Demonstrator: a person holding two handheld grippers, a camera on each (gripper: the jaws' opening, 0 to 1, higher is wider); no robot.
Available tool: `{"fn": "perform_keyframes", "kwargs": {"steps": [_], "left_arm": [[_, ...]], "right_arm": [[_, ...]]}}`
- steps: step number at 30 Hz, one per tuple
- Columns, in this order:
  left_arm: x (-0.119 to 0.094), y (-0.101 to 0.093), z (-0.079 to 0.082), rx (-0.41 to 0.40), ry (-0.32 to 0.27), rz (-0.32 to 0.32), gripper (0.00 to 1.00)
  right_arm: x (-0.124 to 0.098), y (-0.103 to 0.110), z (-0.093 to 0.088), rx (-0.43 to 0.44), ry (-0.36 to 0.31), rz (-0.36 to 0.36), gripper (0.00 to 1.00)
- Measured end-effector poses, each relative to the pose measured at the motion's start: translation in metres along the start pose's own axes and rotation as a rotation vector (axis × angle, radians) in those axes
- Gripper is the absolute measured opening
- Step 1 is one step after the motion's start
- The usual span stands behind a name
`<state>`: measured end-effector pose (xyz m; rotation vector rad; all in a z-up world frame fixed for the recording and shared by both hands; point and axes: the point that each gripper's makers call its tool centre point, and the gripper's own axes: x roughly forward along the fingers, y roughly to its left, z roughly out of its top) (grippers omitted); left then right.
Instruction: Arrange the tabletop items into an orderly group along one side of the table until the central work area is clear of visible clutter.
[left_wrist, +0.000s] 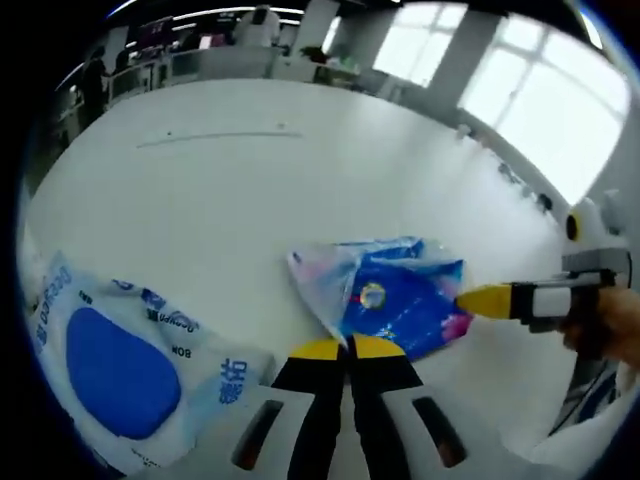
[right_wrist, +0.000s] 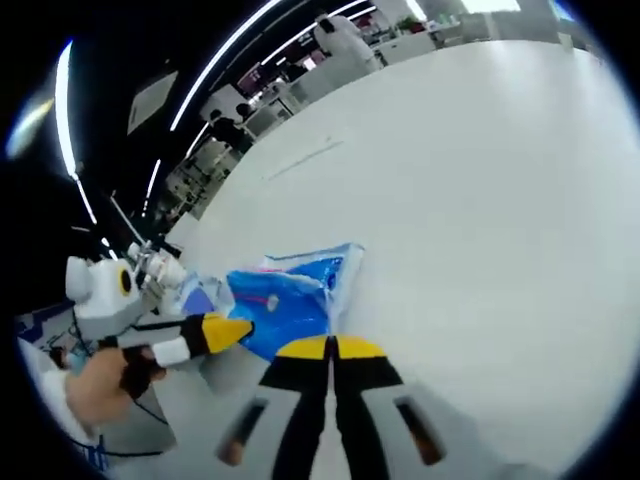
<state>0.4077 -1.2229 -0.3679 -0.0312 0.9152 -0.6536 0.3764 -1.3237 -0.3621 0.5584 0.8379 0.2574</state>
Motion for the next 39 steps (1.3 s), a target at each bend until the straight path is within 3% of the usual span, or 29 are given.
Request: {"fn": "perform_keyframes", "kwargs": {"steps": [7, 11, 12, 16, 31, 35, 37, 39], "left_arm": [[0.003, 0.002, -0.004, -0.019, 0.011, 0.009, 0.0], [0.004, 0.002, -0.003, -0.039, -0.004, 0.006, 0.0], [0.003, 0.002, -0.004, -0.049, -0.008, 0.009, 0.0], [0.004, 0.002, -0.004, -0.019, -0.016, 0.014, 0.0], [0.002, 0.003, -0.004, -0.027, -0.047, 0.012, 0.0], [0.0, 0.001, -0.005, 0.067, -0.056, 0.006, 0.0], [-0.003, -0.002, 0.002, 0.079, -0.093, -0.006, 0.09], [-0.008, -0.005, 0.01, 0.067, -0.12, -0.009, 0.18]], "right_arm": [[0.003, -0.006, -0.001, -0.134, 0.03, -0.071, 0.0], [0.006, -0.011, -0.007, -0.163, 0.051, -0.096, 0.0], [0.004, -0.009, -0.004, -0.171, 0.026, -0.083, 0.0], [0.003, -0.008, -0.004, -0.264, 0.031, -0.098, 0.0], [0.006, -0.011, -0.004, -0.208, 0.014, -0.108, 0.0], [0.006, -0.01, -0.004, -0.173, 0.003, -0.105, 0.0], [0.006, -0.011, -0.003, -0.164, -0.005, -0.107, 0.0], [0.006, -0.003, -0.003, -0.179, -0.02, -0.051, 0.09]]}}
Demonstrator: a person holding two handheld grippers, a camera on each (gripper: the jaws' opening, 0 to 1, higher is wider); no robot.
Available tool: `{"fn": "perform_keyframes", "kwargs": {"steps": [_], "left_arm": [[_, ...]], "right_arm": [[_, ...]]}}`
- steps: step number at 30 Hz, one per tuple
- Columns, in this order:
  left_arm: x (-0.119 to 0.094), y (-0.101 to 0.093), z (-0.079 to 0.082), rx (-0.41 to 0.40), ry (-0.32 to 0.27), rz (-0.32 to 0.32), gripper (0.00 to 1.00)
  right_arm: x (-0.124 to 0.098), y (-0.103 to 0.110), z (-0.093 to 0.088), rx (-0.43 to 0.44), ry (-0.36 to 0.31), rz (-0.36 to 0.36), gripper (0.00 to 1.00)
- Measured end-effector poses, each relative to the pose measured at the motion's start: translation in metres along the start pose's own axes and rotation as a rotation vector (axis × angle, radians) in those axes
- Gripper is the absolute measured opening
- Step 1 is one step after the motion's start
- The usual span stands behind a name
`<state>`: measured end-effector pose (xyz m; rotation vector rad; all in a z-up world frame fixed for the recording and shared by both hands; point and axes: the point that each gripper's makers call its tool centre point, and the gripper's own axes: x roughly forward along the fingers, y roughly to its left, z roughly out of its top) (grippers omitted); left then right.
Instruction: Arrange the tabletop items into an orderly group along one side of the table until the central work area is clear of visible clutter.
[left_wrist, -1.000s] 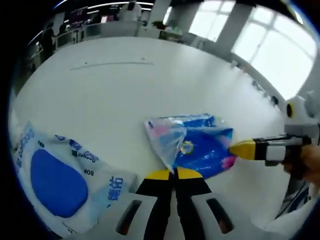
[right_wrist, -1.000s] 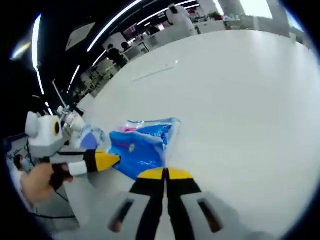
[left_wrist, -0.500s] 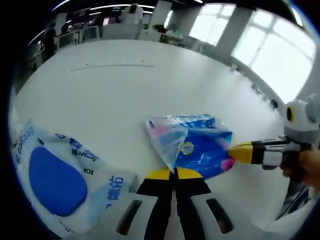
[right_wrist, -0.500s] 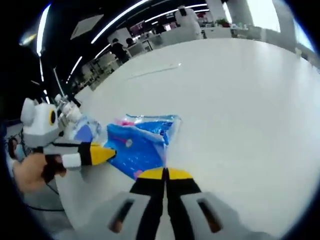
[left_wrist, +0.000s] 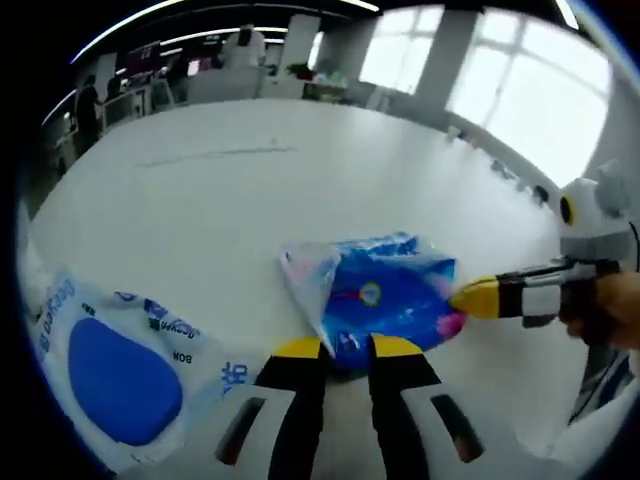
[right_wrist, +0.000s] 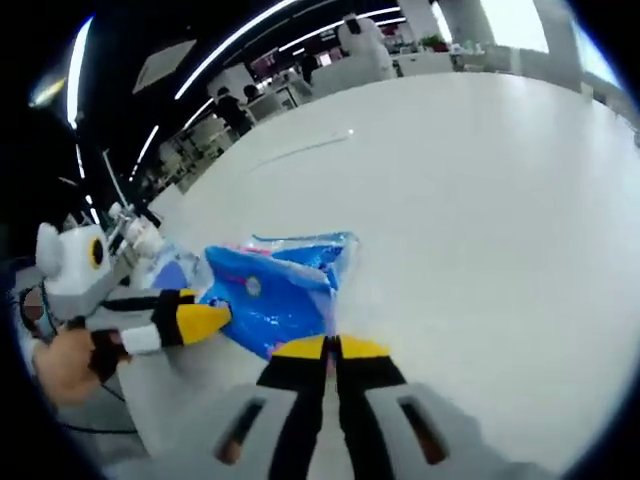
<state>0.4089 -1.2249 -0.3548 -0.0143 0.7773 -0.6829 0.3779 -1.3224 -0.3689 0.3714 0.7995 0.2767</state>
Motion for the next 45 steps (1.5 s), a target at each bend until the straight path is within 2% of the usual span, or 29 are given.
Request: {"fn": "perform_keyframes", "kwargs": {"steps": [1, 3, 4, 7, 9, 13, 14, 17, 20, 21, 22, 26, 30, 34, 45], "left_arm": [[-0.002, -0.001, 0.004, -0.007, -0.015, 0.0, 0.21], [-0.004, -0.004, 0.008, -0.013, -0.027, -0.007, 0.23], [-0.006, -0.007, 0.01, -0.008, -0.04, -0.015, 0.25], [-0.007, -0.011, 0.008, -0.009, -0.04, -0.018, 0.34], [-0.007, -0.009, 0.004, -0.019, -0.029, -0.002, 0.41], [-0.012, -0.009, 0.003, -0.026, -0.029, 0.001, 0.47], [-0.013, -0.008, 0.006, -0.019, -0.046, 0.008, 0.5], [-0.022, -0.007, 0.032, -0.007, -0.17, 0.026, 0.64], [-0.027, -0.004, 0.045, 0.013, -0.246, 0.055, 0.86], [-0.028, -0.003, 0.045, 0.016, -0.25, 0.06, 0.93], [-0.029, -0.003, 0.045, 0.014, -0.245, 0.062, 0.95], [-0.035, 0.0, 0.043, -0.003, -0.237, 0.058, 0.96], [-0.045, 0.006, 0.041, -0.002, -0.247, 0.091, 0.97], [-0.053, 0.009, 0.038, -0.017, -0.255, 0.093, 0.96], [-0.078, 0.022, 0.032, 0.007, -0.239, 0.145, 0.93]], "right_arm": [[-0.002, 0.005, 0.004, 0.029, -0.022, 0.018, 0.19], [-0.007, 0.002, 0.007, -0.026, -0.025, -0.018, 0.3], [-0.009, -0.001, 0.008, -0.078, -0.018, -0.037, 0.32], [-0.012, 0.007, 0.015, -0.009, -0.061, 0.011, 0.31], [-0.015, 0.005, 0.015, -0.021, -0.062, -0.001, 0.32], [-0.021, 0.003, 0.019, -0.022, -0.083, -0.004, 0.34], [-0.023, 0.003, 0.021, -0.023, -0.091, -0.003, 0.34], [-0.028, 0.005, 0.026, -0.023, -0.12, 0.007, 0.39], [-0.032, 0.008, 0.029, -0.019, -0.144, 0.023, 0.51], [-0.032, 0.009, 0.029, -0.014, -0.145, 0.024, 0.57], [-0.032, 0.009, 0.028, -0.01, -0.142, 0.025, 0.61], [-0.035, 0.013, 0.026, -0.007, -0.138, 0.031, 0.73], [-0.039, 0.019, 0.024, -0.007, -0.137, 0.047, 0.73], [-0.044, 0.026, 0.023, -0.001, -0.145, 0.062, 0.72], [-0.055, 0.035, 0.013, 0.041, -0.157, 0.081, 0.7]]}}
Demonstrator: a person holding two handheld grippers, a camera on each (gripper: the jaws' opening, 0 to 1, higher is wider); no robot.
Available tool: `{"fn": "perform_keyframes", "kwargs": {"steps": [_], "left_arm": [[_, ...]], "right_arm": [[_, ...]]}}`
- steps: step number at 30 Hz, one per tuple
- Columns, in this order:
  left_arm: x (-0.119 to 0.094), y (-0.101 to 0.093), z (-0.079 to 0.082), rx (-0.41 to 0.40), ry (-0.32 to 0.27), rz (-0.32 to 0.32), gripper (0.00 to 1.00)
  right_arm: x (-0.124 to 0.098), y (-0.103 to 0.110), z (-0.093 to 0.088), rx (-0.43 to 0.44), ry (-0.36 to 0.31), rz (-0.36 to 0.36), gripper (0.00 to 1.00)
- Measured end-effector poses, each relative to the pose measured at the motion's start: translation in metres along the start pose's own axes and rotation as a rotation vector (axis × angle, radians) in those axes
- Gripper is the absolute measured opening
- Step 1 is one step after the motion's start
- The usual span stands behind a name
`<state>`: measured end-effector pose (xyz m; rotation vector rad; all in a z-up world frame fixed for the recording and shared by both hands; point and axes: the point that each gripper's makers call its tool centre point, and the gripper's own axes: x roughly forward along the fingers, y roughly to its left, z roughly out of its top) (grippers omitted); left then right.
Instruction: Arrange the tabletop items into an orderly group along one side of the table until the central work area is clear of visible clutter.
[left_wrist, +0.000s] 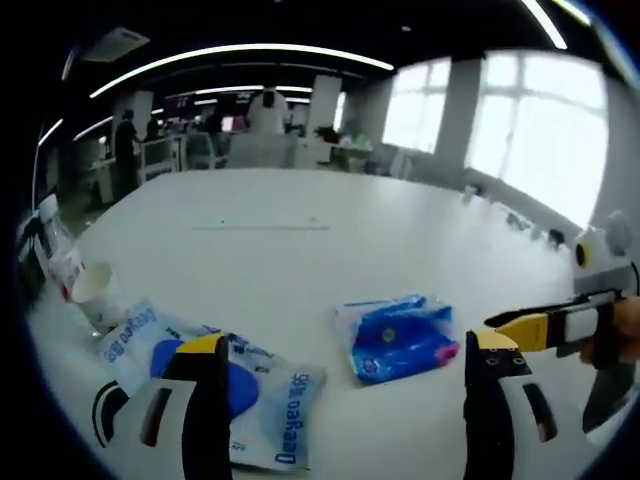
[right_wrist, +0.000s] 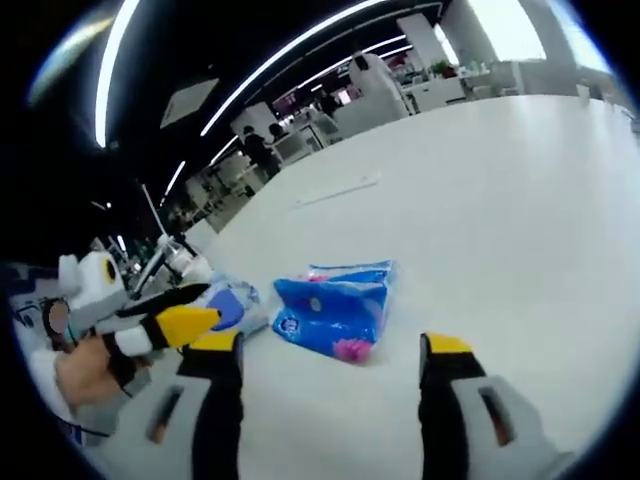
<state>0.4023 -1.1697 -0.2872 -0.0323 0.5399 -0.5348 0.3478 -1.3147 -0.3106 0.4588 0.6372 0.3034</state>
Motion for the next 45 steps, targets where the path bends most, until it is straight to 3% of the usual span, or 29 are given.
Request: {"fn": "perform_keyframes", "kwargs": {"steps": [10, 17, 23, 27, 32, 39, 45], "left_arm": [[-0.02, 0.014, -0.007, -0.016, 0.017, 0.038, 0.9], [-0.039, 0.034, -0.009, -0.041, 0.014, 0.073, 0.88], [-0.049, 0.049, -0.016, -0.054, 0.031, 0.086, 0.88], [-0.061, 0.056, -0.016, -0.044, 0.042, 0.079, 0.88], [-0.076, 0.079, -0.019, -0.049, 0.051, 0.109, 0.87], [-0.089, 0.108, -0.029, -0.084, 0.075, 0.149, 0.86], [-0.092, 0.117, -0.027, -0.093, 0.074, 0.149, 0.86]], "right_arm": [[-0.006, 0.013, -0.006, 0.037, -0.002, 0.006, 0.68], [-0.001, 0.031, -0.023, 0.056, 0.027, 0.021, 0.67], [-0.008, 0.039, -0.023, 0.068, 0.01, 0.017, 0.67], [-0.015, 0.016, -0.014, 0.104, -0.019, -0.047, 0.67], [-0.025, 0.0, -0.013, 0.123, -0.03, -0.099, 0.67], [-0.026, 0.009, -0.031, 0.157, -0.015, -0.105, 0.66], [-0.023, 0.01, -0.049, 0.17, 0.019, -0.115, 0.65]]}}
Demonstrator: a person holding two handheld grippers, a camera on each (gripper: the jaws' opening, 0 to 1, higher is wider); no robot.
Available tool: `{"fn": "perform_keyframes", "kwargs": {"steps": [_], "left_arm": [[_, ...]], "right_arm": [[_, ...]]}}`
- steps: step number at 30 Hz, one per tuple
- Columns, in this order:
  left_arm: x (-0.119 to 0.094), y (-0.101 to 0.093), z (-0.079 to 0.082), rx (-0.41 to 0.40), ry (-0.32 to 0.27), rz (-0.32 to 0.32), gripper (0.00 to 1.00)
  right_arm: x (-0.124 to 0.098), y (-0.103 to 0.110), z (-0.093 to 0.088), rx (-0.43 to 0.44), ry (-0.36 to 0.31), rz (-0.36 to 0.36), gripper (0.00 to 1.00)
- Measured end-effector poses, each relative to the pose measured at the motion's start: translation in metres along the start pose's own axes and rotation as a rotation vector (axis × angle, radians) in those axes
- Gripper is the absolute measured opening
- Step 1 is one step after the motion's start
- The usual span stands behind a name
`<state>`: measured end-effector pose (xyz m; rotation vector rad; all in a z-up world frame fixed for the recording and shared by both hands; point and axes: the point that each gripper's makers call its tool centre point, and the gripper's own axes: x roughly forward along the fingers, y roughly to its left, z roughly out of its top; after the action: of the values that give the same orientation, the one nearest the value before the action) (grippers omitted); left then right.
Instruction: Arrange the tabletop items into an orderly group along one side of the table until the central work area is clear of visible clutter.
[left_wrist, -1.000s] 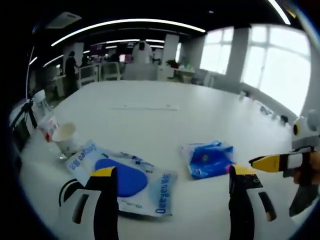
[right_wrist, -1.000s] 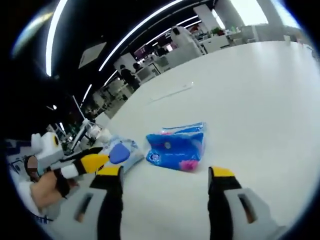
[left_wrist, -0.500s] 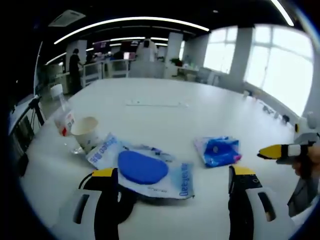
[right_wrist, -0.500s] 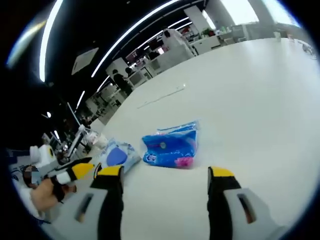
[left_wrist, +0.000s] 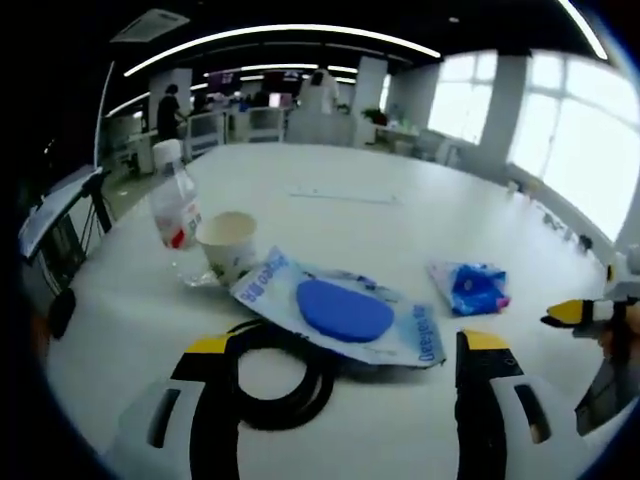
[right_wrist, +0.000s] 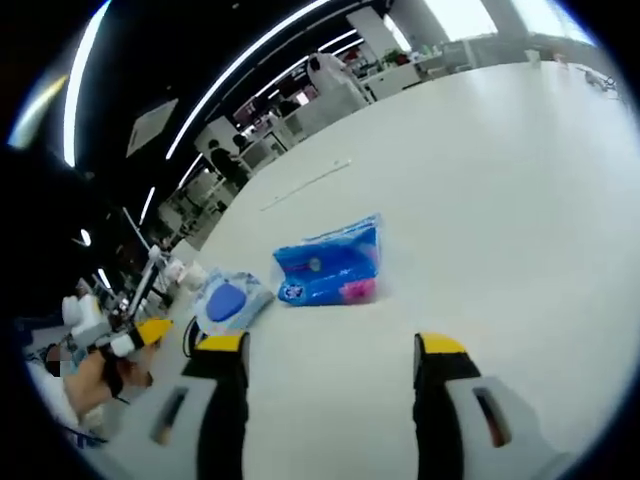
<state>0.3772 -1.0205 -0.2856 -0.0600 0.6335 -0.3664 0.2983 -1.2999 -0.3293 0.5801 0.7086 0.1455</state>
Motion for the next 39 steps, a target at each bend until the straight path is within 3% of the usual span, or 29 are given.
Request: {"fn": "perform_keyframes", "kwargs": {"steps": [9, 27, 39], "left_arm": [[-0.001, 0.01, 0.002, 0.015, 0.002, -0.014, 0.85], [-0.023, 0.057, -0.01, -0.007, 0.016, 0.011, 0.83], [-0.011, 0.065, -0.009, 0.004, 0.033, -0.019, 0.82]], "right_arm": [[0.0, 0.006, 0.007, 0.004, -0.032, -0.015, 0.65], [0.02, 0.041, -0.026, 0.019, 0.023, 0.007, 0.63], [0.018, 0.057, -0.036, 0.022, 0.037, 0.004, 0.6]]}}
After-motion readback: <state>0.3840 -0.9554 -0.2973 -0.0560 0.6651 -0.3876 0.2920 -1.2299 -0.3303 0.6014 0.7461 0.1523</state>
